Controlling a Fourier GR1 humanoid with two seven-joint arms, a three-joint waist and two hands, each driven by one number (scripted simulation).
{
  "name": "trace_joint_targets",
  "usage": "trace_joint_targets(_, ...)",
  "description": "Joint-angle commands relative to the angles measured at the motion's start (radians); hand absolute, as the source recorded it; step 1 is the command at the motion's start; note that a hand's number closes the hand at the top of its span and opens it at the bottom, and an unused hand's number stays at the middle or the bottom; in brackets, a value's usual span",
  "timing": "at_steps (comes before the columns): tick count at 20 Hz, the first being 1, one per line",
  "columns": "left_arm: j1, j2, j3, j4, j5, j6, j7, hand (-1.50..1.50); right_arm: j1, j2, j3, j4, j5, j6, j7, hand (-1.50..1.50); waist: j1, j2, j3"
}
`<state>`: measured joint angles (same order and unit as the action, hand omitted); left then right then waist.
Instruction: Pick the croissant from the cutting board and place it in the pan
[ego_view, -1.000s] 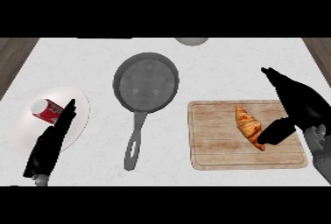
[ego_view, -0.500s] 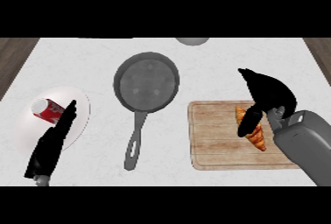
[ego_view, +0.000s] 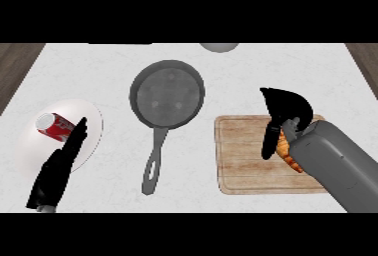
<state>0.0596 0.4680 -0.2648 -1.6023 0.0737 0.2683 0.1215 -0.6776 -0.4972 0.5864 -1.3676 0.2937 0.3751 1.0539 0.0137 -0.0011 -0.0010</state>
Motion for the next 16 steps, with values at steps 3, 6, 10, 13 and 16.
trace_joint_targets(3, -0.032, 0.0, 0.041, 0.053, 0.011, -0.046, -0.018, 0.0, -0.018, 0.091, 0.014, 0.097, 0.031, 0.079, 0.136, -1.5, -0.006, 0.002, 0.0)
trace_joint_targets(6, -0.017, -0.049, 0.009, 0.068, -0.043, 0.008, -0.036, 0.0, 0.026, 0.099, 0.048, 0.048, 0.049, 0.096, 0.185, -1.5, -0.017, -0.001, 0.0)
trace_joint_targets(10, -0.001, -0.017, 0.04, 0.026, -0.013, -0.028, -0.015, 0.0, 0.005, 0.125, 0.054, 0.152, 0.082, 0.095, 0.198, -1.5, -0.007, 0.0, 0.0)
trace_joint_targets(13, 0.022, -0.017, 0.04, 0.003, -0.023, -0.038, -0.015, 0.0, -0.033, 0.143, 0.019, 0.196, 0.097, 0.104, 0.183, -1.5, -0.003, 0.0, 0.0)
trace_joint_targets(16, 0.008, -0.036, 0.059, 0.081, -0.025, -0.047, -0.075, 0.0, -0.006, 0.115, 0.013, 0.163, 0.104, 0.136, 0.191, -1.5, -0.015, -0.001, 0.0)
